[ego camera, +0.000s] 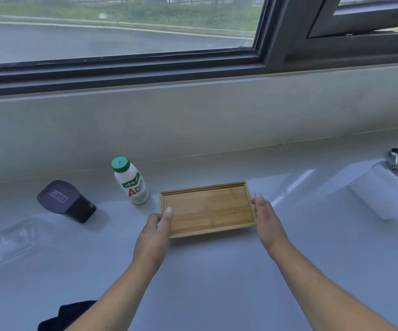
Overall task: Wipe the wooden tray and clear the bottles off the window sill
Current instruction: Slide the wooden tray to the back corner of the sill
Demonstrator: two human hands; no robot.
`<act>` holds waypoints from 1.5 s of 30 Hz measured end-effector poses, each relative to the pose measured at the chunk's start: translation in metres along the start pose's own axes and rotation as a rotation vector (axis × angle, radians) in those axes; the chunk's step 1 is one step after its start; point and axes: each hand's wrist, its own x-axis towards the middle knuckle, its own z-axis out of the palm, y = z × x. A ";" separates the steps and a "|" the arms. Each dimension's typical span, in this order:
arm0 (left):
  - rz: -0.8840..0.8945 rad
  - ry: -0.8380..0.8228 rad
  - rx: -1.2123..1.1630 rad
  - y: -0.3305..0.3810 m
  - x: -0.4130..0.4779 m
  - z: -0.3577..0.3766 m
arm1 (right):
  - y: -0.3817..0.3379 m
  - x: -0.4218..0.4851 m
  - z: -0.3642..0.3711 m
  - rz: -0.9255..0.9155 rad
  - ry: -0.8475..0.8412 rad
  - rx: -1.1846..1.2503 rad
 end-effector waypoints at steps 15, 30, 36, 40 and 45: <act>-0.013 0.120 -0.010 0.046 0.072 0.036 | -0.034 0.099 -0.002 -0.016 -0.079 -0.025; -0.013 0.201 0.027 0.059 0.124 0.049 | -0.052 0.152 0.015 0.055 -0.054 -0.016; -0.017 0.202 0.018 0.061 0.135 0.050 | -0.053 0.157 0.020 0.040 -0.020 -0.027; -0.036 0.179 0.033 0.065 0.139 0.050 | -0.054 0.158 0.020 0.041 -0.025 -0.046; 0.002 0.120 0.129 0.065 0.137 0.051 | -0.055 0.146 0.022 0.023 -0.062 -0.150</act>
